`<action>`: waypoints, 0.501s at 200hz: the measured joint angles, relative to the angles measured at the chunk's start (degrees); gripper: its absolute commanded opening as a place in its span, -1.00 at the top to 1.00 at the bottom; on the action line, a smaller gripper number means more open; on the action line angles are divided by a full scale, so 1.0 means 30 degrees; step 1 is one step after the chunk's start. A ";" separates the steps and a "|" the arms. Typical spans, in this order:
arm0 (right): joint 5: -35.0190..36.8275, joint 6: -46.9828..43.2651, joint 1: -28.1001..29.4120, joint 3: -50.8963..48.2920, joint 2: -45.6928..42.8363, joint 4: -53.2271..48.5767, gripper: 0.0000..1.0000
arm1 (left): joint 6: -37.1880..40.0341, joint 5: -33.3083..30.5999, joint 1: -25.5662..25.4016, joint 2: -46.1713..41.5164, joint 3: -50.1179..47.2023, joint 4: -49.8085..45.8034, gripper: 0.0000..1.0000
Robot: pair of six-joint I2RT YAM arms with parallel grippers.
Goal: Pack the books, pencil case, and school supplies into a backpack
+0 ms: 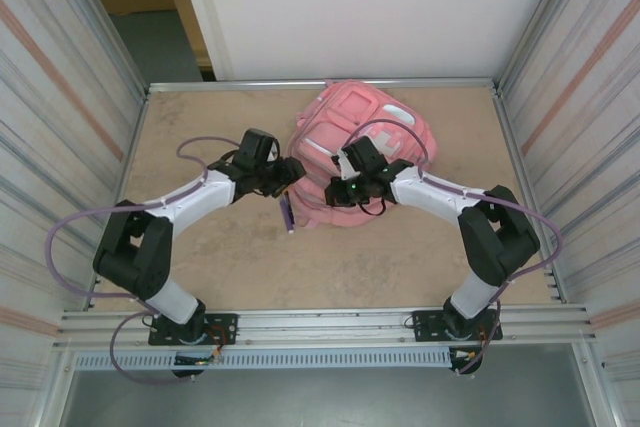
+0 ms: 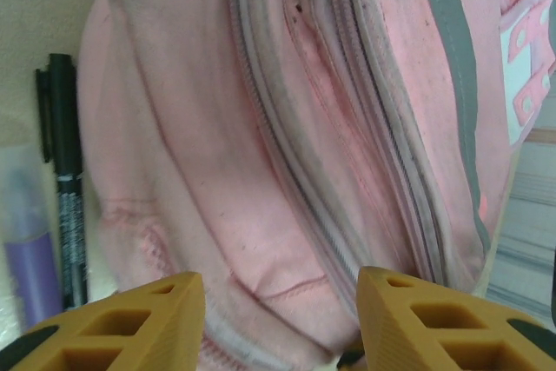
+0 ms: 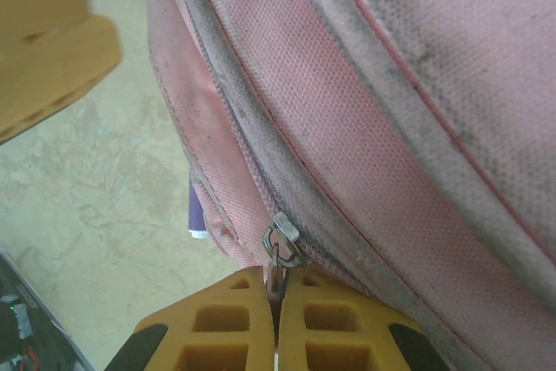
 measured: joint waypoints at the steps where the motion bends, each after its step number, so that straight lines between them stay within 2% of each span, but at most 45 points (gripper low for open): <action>1: 0.0000 -0.0007 0.0007 0.0000 0.0000 0.0007 1.00 | -0.0007 -0.0015 -0.0007 0.0022 0.0007 0.0022 0.02; 22: 0.0000 0.0015 0.0291 0.0000 0.0000 0.0102 1.00 | -0.0342 -0.0117 -0.0175 0.0699 0.0474 0.0393 0.03; 53: 0.0007 0.0350 0.0503 0.0000 0.0000 0.0262 1.00 | -0.0401 -0.0714 -0.0546 0.1464 0.1741 0.0532 0.20; 72: 0.0007 0.0459 0.0503 0.0000 0.0000 0.0291 1.00 | -0.0437 -0.1647 -0.0947 0.1690 0.1851 0.0393 0.46; 93: 0.0007 0.0525 0.0459 0.0000 0.0000 0.0219 1.00 | -0.0692 -0.2331 -0.1224 0.2098 0.1829 0.0379 0.65; 100: 0.0007 0.0576 0.0423 0.0000 0.0000 0.0146 1.00 | -0.0816 -0.2331 -0.1246 0.2215 0.1807 0.0393 0.82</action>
